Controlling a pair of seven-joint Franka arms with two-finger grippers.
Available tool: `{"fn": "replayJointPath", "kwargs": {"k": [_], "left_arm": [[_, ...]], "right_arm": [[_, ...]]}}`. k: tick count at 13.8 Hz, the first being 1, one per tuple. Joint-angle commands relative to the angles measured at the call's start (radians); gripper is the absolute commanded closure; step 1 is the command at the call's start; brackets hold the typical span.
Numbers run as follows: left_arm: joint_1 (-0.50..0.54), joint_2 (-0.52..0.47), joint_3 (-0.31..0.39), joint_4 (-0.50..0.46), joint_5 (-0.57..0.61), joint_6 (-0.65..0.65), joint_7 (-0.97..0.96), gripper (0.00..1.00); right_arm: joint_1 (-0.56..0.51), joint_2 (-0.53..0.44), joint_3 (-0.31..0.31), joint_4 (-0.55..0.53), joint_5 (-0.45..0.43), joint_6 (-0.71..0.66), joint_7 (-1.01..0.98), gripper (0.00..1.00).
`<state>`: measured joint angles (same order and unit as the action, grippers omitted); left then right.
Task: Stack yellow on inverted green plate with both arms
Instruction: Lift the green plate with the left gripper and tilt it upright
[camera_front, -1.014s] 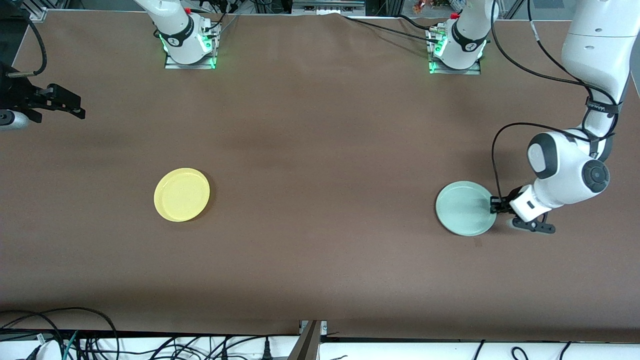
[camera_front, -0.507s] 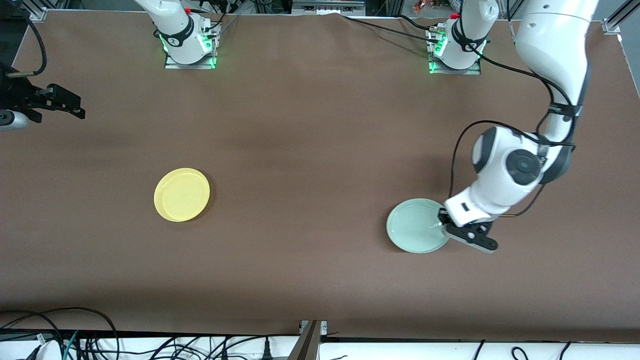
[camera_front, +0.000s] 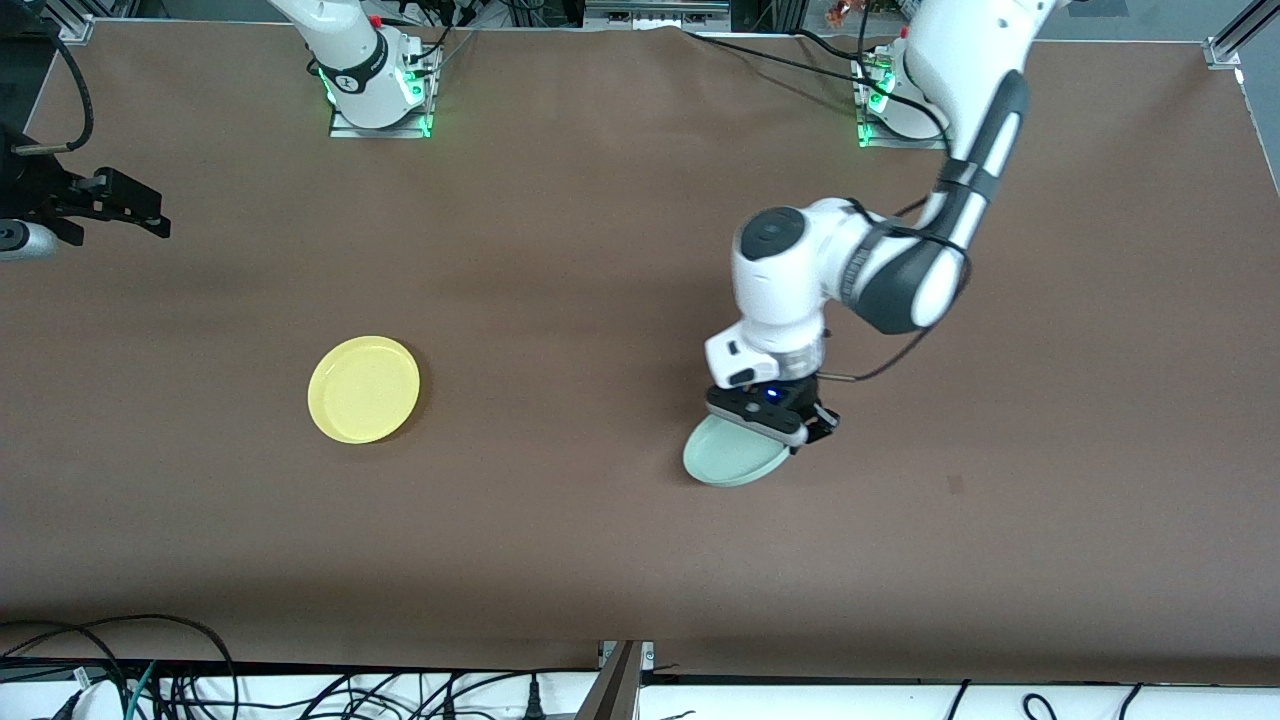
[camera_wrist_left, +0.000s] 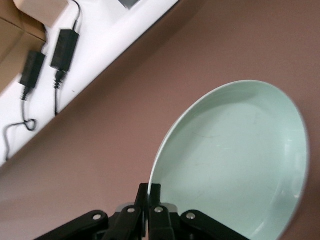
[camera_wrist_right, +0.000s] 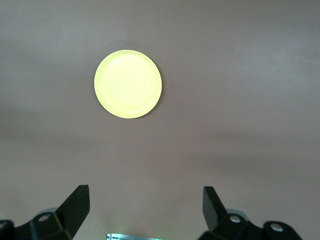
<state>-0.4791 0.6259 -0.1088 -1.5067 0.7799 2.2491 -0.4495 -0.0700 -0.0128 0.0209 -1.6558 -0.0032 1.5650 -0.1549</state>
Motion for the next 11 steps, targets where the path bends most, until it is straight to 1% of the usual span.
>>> {"fn": "replayJointPath", "kwargs": {"k": [1, 2, 3, 4, 5, 6, 7, 9, 10, 11], "left_arm": [[-0.079, 0.095, 0.017, 0.146, 0.213, -0.092, -0.057, 1.00], [-0.088, 0.101, 0.017, 0.148, 0.252, -0.095, -0.086, 1.00], [-0.104, 0.104, 0.018, 0.148, 0.262, -0.098, -0.106, 1.00], [-0.136, 0.115, 0.024, 0.149, 0.304, -0.124, -0.106, 1.00], [-0.153, 0.126, 0.020, 0.151, 0.390, -0.156, -0.109, 1.00], [-0.165, 0.130, 0.018, 0.149, 0.451, -0.166, -0.112, 1.00], [-0.185, 0.142, 0.018, 0.151, 0.476, -0.169, -0.112, 1.00], [-0.214, 0.161, 0.021, 0.151, 0.482, -0.175, -0.113, 1.00], [-0.232, 0.169, 0.021, 0.151, 0.517, -0.195, -0.112, 1.00], [-0.252, 0.181, 0.017, 0.149, 0.582, -0.247, -0.112, 1.00]], "right_arm": [[0.001, 0.008, -0.004, 0.022, 0.015, -0.020, 0.008, 0.00], [0.001, 0.008, -0.004, 0.022, 0.015, -0.020, 0.008, 0.00], [0.001, 0.008, -0.004, 0.022, 0.015, -0.020, 0.008, 0.00], [0.001, 0.007, -0.004, 0.022, 0.015, -0.020, 0.008, 0.00], [0.001, 0.007, -0.004, 0.022, 0.015, -0.020, 0.008, 0.00], [0.001, 0.008, -0.004, 0.022, 0.015, -0.020, 0.008, 0.00], [0.001, 0.008, -0.004, 0.022, 0.015, -0.020, 0.008, 0.00], [0.001, 0.007, -0.004, 0.022, 0.015, -0.020, 0.008, 0.00], [0.001, 0.007, -0.004, 0.022, 0.015, -0.020, 0.008, 0.00], [0.001, 0.008, -0.004, 0.022, 0.015, -0.020, 0.008, 0.00]]}}
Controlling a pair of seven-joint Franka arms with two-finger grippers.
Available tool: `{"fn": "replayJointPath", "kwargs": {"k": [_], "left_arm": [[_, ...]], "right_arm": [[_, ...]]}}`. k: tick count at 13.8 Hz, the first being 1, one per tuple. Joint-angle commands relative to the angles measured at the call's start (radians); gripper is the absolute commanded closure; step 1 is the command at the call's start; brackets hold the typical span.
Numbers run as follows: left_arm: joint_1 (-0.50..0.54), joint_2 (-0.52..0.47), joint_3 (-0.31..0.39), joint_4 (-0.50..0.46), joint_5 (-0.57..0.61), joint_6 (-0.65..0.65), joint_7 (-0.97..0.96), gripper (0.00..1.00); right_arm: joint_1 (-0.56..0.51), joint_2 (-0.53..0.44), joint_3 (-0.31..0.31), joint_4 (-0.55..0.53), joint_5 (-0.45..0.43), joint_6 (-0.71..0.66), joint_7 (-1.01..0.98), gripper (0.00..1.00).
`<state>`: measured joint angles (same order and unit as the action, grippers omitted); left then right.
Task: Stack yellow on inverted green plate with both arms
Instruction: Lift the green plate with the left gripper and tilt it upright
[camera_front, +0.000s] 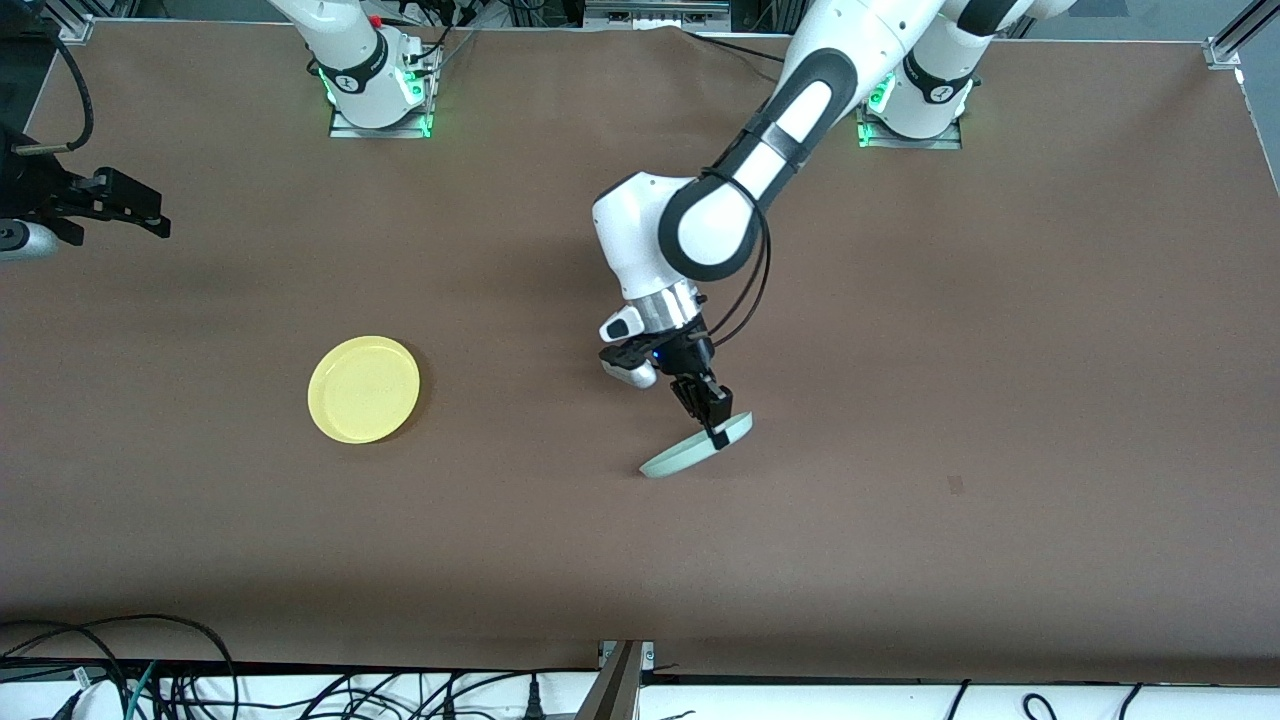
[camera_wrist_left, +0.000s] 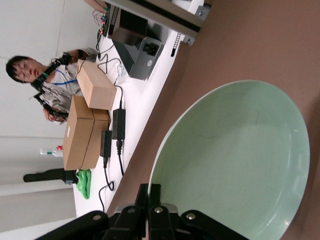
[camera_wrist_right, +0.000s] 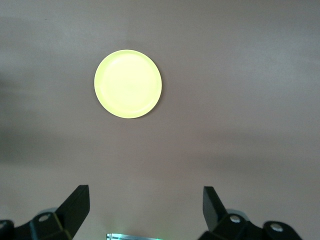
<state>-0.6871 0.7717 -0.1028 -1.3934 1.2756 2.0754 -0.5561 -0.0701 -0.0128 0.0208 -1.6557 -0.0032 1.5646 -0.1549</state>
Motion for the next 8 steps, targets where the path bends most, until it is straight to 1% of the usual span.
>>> {"fn": "replayJointPath", "kwargs": {"k": [1, 4, 6, 8], "left_arm": [[-0.073, 0.055, 0.009, 0.039, 0.118, -0.130, -0.011, 1.00], [-0.146, 0.106, 0.009, 0.045, 0.126, -0.216, -0.106, 1.00], [-0.181, 0.136, 0.009, 0.047, 0.125, -0.236, -0.177, 1.00], [-0.201, 0.147, 0.008, 0.048, 0.111, -0.239, -0.202, 1.00]], "right_arm": [[0.001, 0.008, -0.004, 0.022, 0.015, -0.020, 0.008, 0.00], [0.001, 0.008, -0.004, 0.022, 0.015, -0.020, 0.008, 0.00], [0.001, 0.008, -0.004, 0.022, 0.015, -0.020, 0.008, 0.00], [0.001, 0.008, -0.004, 0.022, 0.015, -0.020, 0.008, 0.00]]}}
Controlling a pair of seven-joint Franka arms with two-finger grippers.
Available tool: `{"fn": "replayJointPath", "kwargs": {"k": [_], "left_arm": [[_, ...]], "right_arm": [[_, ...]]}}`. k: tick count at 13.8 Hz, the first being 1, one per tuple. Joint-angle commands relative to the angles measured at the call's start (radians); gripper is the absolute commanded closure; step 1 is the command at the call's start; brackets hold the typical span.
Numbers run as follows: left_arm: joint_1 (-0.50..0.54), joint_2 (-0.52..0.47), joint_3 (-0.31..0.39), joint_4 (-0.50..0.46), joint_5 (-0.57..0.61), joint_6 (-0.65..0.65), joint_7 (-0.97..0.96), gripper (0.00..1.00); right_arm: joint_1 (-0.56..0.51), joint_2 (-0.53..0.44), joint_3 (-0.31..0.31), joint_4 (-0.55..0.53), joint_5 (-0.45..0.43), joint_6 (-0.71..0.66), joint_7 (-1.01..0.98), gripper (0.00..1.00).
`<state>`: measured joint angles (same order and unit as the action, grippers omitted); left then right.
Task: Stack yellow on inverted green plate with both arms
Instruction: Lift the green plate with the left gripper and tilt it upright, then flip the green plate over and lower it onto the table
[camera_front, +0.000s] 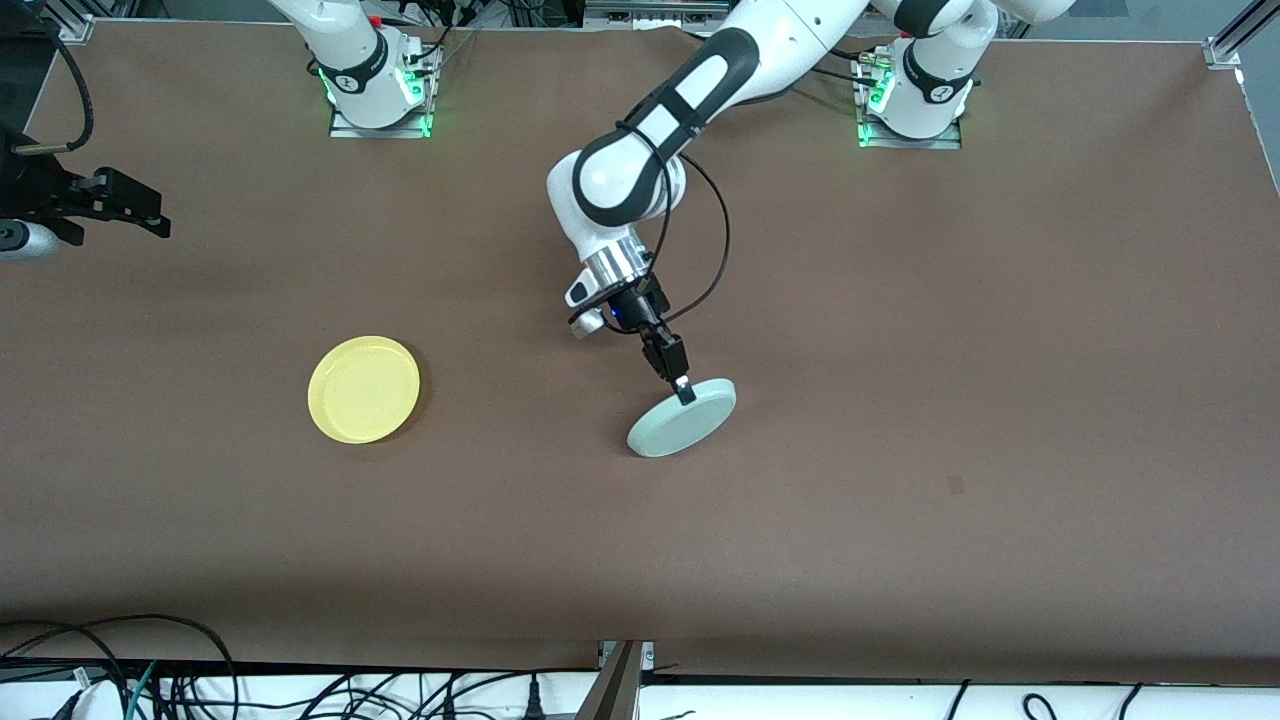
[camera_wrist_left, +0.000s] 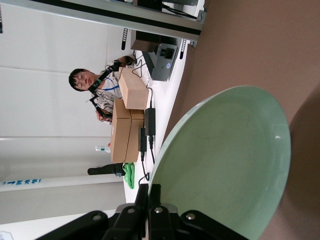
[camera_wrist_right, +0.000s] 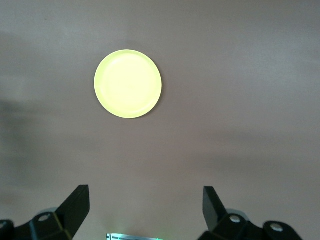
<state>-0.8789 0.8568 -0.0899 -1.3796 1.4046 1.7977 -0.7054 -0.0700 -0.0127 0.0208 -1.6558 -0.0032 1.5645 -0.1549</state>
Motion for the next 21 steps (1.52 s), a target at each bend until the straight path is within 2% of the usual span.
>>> {"fn": "replayJointPath", "kwargs": {"k": [1, 4, 5, 6, 7, 8, 9, 10, 11, 12, 13, 17, 19, 21], "left_arm": [[-0.009, 0.064, -0.030, 0.036, -0.029, 0.038, -0.069, 1.00], [-0.009, 0.112, -0.094, 0.065, -0.058, 0.040, -0.167, 1.00], [-0.009, 0.128, -0.103, 0.080, -0.062, 0.040, -0.189, 0.95], [-0.009, 0.139, -0.117, 0.089, -0.075, 0.042, -0.195, 0.77], [-0.009, 0.143, -0.126, 0.099, -0.102, 0.048, -0.195, 0.66], [-0.009, 0.146, -0.128, 0.103, -0.134, 0.058, -0.195, 0.47], [-0.009, 0.153, -0.131, 0.109, -0.148, 0.069, -0.197, 0.41], [-0.008, 0.162, -0.143, 0.116, -0.162, 0.072, -0.203, 0.31], [-0.008, 0.165, -0.143, 0.116, -0.164, 0.086, -0.213, 0.10], [-0.002, 0.160, -0.145, 0.116, -0.167, 0.100, -0.212, 0.00], [0.001, 0.156, -0.146, 0.122, -0.183, 0.103, -0.213, 0.00], [0.012, 0.151, -0.148, 0.206, -0.401, 0.111, -0.216, 0.00], [0.027, 0.148, -0.148, 0.209, -0.502, 0.164, -0.233, 0.00], [0.038, 0.148, -0.148, 0.209, -0.542, 0.198, -0.256, 0.00]], "right_arm": [[0.001, 0.008, -0.004, 0.022, 0.015, -0.020, 0.008, 0.00], [0.001, 0.008, -0.004, 0.022, 0.015, -0.020, 0.008, 0.00], [0.001, 0.008, -0.004, 0.022, 0.015, -0.020, 0.008, 0.00], [0.001, 0.010, -0.004, 0.022, 0.015, -0.020, 0.008, 0.00], [0.001, 0.008, -0.004, 0.022, 0.015, -0.020, 0.009, 0.00], [-0.001, 0.008, -0.004, 0.022, 0.015, -0.020, 0.009, 0.00], [-0.001, 0.010, -0.005, 0.022, 0.017, -0.020, 0.009, 0.00], [-0.001, 0.010, -0.005, 0.022, 0.017, -0.020, 0.009, 0.00], [-0.001, 0.010, -0.005, 0.022, 0.017, -0.020, 0.009, 0.00], [-0.001, 0.010, -0.005, 0.022, 0.017, -0.020, 0.009, 0.00], [-0.001, 0.008, -0.005, 0.022, 0.017, -0.020, 0.009, 0.00], [-0.001, 0.008, -0.005, 0.022, 0.017, -0.020, 0.009, 0.00], [-0.001, 0.010, -0.005, 0.022, 0.017, -0.020, 0.009, 0.00], [-0.002, 0.010, -0.005, 0.022, 0.017, -0.020, 0.009, 0.00]]}}
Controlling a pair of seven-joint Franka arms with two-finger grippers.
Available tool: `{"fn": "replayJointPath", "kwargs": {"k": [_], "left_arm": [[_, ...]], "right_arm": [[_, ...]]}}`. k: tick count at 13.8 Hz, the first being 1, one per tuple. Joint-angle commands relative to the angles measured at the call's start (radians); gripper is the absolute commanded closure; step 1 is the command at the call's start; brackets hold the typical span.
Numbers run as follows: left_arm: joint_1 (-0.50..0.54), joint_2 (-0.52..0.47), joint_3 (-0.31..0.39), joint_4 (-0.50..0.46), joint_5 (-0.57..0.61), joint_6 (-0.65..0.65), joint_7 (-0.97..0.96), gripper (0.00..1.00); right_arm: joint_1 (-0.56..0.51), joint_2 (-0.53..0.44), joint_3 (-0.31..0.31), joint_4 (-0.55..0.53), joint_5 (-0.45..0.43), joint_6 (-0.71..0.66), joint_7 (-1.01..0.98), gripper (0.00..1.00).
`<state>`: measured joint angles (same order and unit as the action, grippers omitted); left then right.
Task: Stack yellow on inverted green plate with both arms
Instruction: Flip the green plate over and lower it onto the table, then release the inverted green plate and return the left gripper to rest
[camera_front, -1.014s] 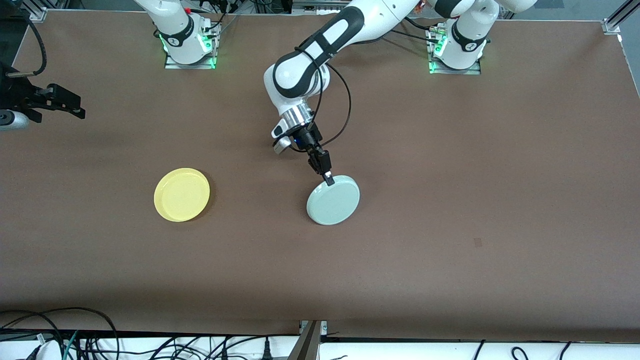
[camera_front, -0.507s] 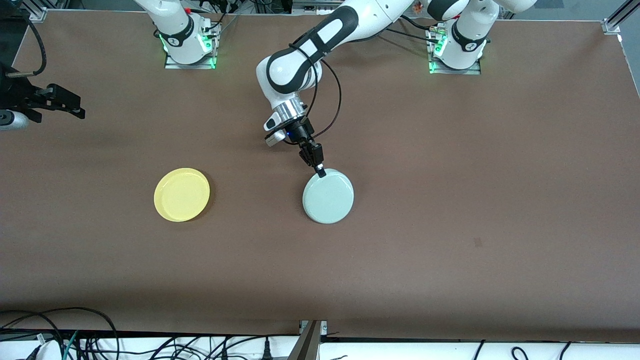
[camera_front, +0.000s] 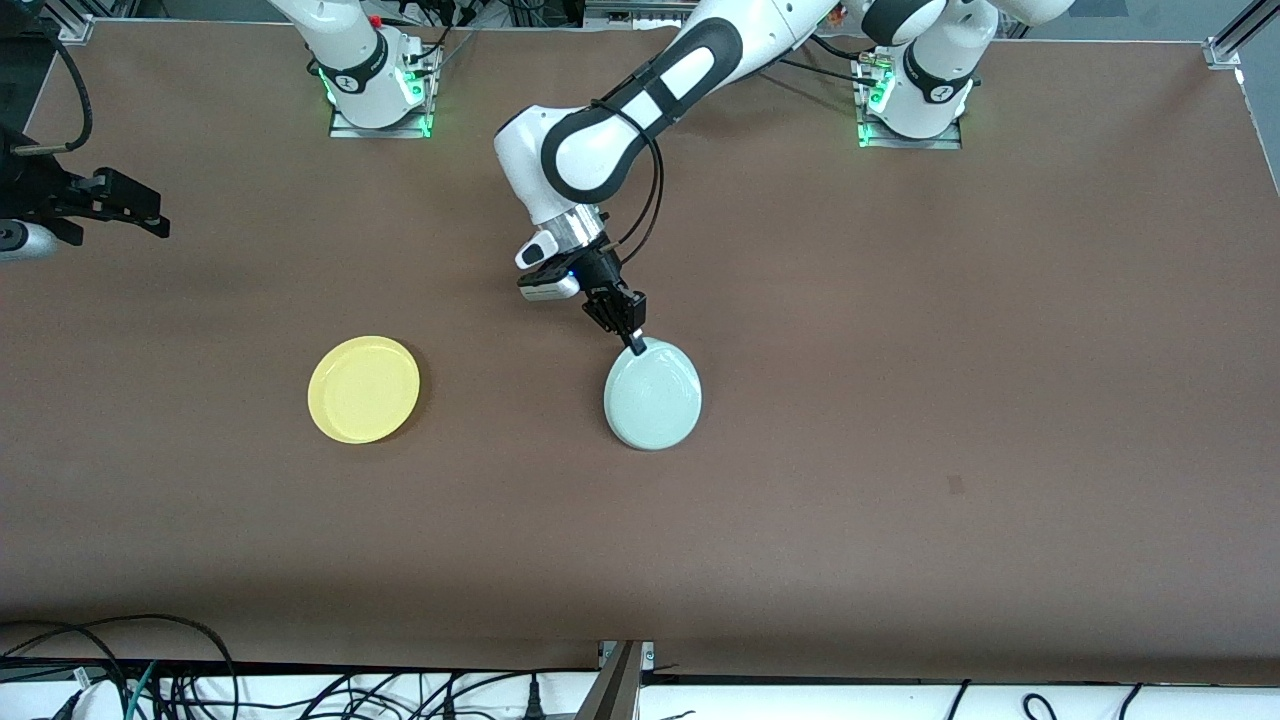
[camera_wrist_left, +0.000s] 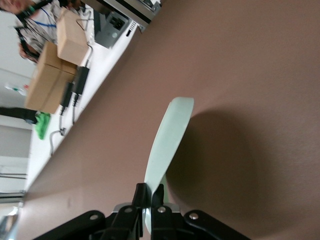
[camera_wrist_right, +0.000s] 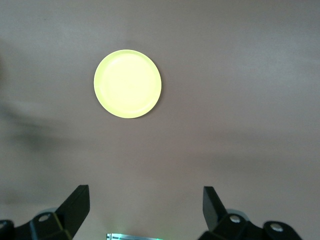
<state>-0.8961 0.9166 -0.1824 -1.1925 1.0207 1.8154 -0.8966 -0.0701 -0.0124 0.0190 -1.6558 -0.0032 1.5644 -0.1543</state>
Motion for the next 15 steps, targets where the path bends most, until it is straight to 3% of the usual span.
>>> {"fn": "replayJointPath", "kwargs": {"k": [1, 6, 15], "left_arm": [[0.057, 0.088, -0.055, 0.022, -0.180, 0.194, -0.074, 0.00], [0.086, 0.081, -0.054, 0.022, -0.326, 0.263, -0.076, 0.00], [0.143, 0.013, -0.045, 0.021, -0.448, 0.272, -0.059, 0.00]], "right_arm": [[-0.002, 0.009, -0.004, 0.022, 0.017, -0.020, 0.009, 0.00], [-0.002, 0.009, -0.004, 0.022, 0.017, -0.020, 0.009, 0.00], [-0.002, 0.009, -0.004, 0.022, 0.017, -0.020, 0.007, 0.00]]}}
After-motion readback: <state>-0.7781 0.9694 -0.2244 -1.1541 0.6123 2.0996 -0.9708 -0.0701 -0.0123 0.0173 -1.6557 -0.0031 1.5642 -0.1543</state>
